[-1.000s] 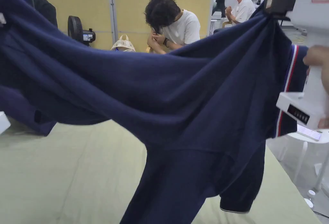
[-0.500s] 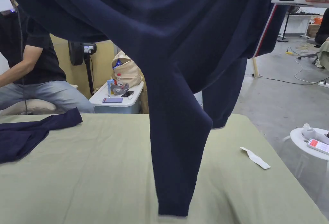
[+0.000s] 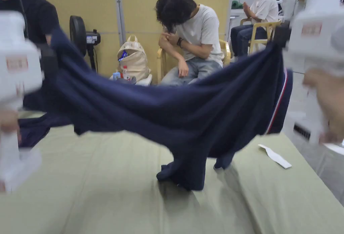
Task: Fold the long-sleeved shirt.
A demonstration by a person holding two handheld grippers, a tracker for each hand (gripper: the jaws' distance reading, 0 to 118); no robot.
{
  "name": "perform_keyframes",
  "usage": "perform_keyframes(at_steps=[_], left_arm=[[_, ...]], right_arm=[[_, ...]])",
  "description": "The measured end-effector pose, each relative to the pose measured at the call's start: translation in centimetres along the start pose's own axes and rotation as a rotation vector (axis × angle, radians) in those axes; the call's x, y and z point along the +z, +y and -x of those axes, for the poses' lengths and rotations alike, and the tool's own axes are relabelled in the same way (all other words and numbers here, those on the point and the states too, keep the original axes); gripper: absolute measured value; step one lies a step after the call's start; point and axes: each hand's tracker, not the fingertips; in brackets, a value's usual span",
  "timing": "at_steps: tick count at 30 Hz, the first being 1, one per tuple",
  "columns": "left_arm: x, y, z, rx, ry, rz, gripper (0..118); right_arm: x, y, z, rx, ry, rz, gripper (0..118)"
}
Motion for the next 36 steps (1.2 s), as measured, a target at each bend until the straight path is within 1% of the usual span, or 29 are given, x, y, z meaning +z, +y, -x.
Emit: perform_keyframes(at_steps=[1,3,4,5,6,8,9,11,12,13,15,16,17,19,20,21,22,23,24,25,26,27,28,29,30,31,32,33,36], left_arm=[[0.3,-3.1,0.1,0.010,-0.024,0.046,6],[3.0,-10.2,0.4,0.062,-0.096,0.039,6],[4.3,-13.2,0.4,0.082,-0.091,0.083,6],[5.3,-16.3,0.3,0.105,-0.083,0.123,6],[6.2,-19.2,0.5,0.116,-0.072,0.214,6],[9.2,-24.3,0.5,0.152,-0.059,0.275,6],[10.8,-26.6,0.5,0.167,-0.058,0.308,6],[14.0,-29.7,-0.1,0.168,-0.042,0.372,6],[15.8,-31.3,-0.4,0.160,-0.046,0.406,6],[17.6,-32.4,-0.7,0.137,-0.046,0.416,6],[21.0,-34.3,-1.1,0.137,-0.044,0.429,6],[22.4,-34.8,-1.1,0.133,-0.031,0.439,6],[23.8,-35.4,-0.8,0.138,-0.001,0.456,6],[25.9,-36.0,-0.2,0.162,0.075,0.514,6],[26.9,-36.4,0.3,0.164,0.105,0.533,6],[28.0,-36.8,0.8,0.197,0.124,0.513,6],[28.7,-36.6,0.9,0.219,0.115,0.504,6],[29.1,-37.0,1.1,0.217,0.098,0.520,6],[29.3,-37.4,1.1,0.191,0.089,0.556,6],[29.4,-37.8,1.0,0.170,0.078,0.597,6],[29.2,-38.2,1.1,0.161,0.060,0.639,10],[29.7,-38.3,0.9,0.158,0.078,0.636,24],[30.2,-38.1,0.8,0.158,0.098,0.622,59],[31.0,-37.4,1.0,0.171,0.105,0.607,77],[32.1,-36.2,1.0,0.217,0.098,0.560,81],[32.7,-34.9,1.1,0.247,0.073,0.504,80],[33.4,-33.3,1.0,0.260,0.064,0.455,80],[34.0,-31.6,0.7,0.258,0.051,0.385,80],[35.7,-26.2,-1.0,0.195,0.034,0.185,78]], right_arm=[[0.6,-3.4,-0.6,-0.024,0.003,0.032,4],[2.4,-10.6,-1.8,-0.039,-0.015,0.104,4],[3.7,-13.9,-2.4,-0.063,-0.009,0.097,4],[5.4,-17.0,-2.8,-0.070,-0.025,0.141,4],[7.2,-20.3,-3.3,-0.088,-0.040,0.137,4],[11.4,-25.4,-3.4,-0.130,-0.036,0.166,4],[13.5,-27.5,-3.4,-0.131,-0.039,0.187,4],[18.3,-29.9,-2.4,-0.108,-0.051,0.197,4],[20.8,-30.8,-2.1,-0.084,-0.047,0.218,4],[22.9,-31.6,-1.8,-0.090,-0.057,0.223,4],[26.8,-33.0,-1.6,-0.131,-0.042,0.259,4],[28.6,-33.7,-1.3,-0.125,-0.062,0.262,4],[30.7,-34.3,-1.0,-0.100,-0.081,0.268,4],[33.9,-35.0,-0.4,-0.004,-0.120,0.296,4],[35.2,-35.3,-0.4,-0.008,-0.140,0.337,4],[36.6,-35.8,-0.5,-0.068,-0.118,0.356,4],[37.7,-36.3,-0.6,-0.105,-0.102,0.359,4],[38.4,-37.0,-0.7,-0.109,-0.125,0.374,4],[38.9,-37.6,-0.5,-0.095,-0.142,0.400,4],[39.1,-38.2,-0.4,-0.083,-0.153,0.443,10],[39.2,-38.7,-0.3,-0.066,-0.182,0.496,23],[39.3,-38.8,-0.2,-0.047,-0.229,0.518,42],[39.8,-38.7,-0.4,-0.060,-0.239,0.509,53],[40.4,-38.1,-0.7,-0.083,-0.234,0.487,54],[41.0,-36.9,-0.8,-0.128,-0.242,0.442,58],[41.2,-35.4,-0.8,-0.146,-0.237,0.396,65],[41.6,-33.9,-0.6,-0.149,-0.222,0.342,66],[41.7,-32.1,-0.1,-0.121,-0.204,0.283,66],[41.3,-28.0,1.5,-0.054,-0.139,0.139,65]])
